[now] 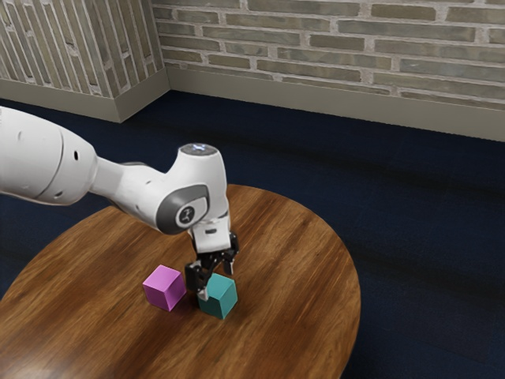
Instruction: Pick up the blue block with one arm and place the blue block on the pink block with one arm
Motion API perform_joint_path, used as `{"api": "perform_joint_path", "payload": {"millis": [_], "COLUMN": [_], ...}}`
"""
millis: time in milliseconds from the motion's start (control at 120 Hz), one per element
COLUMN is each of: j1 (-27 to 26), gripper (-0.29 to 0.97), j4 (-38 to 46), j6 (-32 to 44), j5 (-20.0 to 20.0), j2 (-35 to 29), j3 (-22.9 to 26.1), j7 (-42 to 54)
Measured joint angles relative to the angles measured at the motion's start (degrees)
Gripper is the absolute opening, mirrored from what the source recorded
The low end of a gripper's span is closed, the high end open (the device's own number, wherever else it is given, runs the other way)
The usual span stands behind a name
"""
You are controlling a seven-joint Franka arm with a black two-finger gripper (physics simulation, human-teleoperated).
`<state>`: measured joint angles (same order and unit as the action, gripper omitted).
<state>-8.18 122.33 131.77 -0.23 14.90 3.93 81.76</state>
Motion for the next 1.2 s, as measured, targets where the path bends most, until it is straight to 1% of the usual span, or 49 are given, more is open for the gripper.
{"api": "perform_joint_path", "payload": {"millis": [258,400,492,558,708,933,1017,1200], "j1": [0.1,0.7,0.9,0.9,1.6,7.0,9.2,13.9], "gripper": [0.67,0.52,0.39,0.34,0.33,0.34,0.34,0.34], "j4": [0.2,0.3,0.2,0.2,0.2,0.2,0.3,0.3], "j6": [0.1,0.1,0.2,0.2,-1.5,-9.4,-11.9,-14.7], "j5": [-0.6,-1.3,-1.5,-1.5,-1.5,-1.0,-0.8,-0.5], "j2": [1.3,2.3,2.1,1.3,-4.6,-15.7,-15.8,-13.0], "j3": [0.2,0.3,0.8,1.3,1.5,1.3,1.3,1.3], "j7": [0.5,0.7,0.8,0.9,1.1,1.4,2.1,3.9]}}
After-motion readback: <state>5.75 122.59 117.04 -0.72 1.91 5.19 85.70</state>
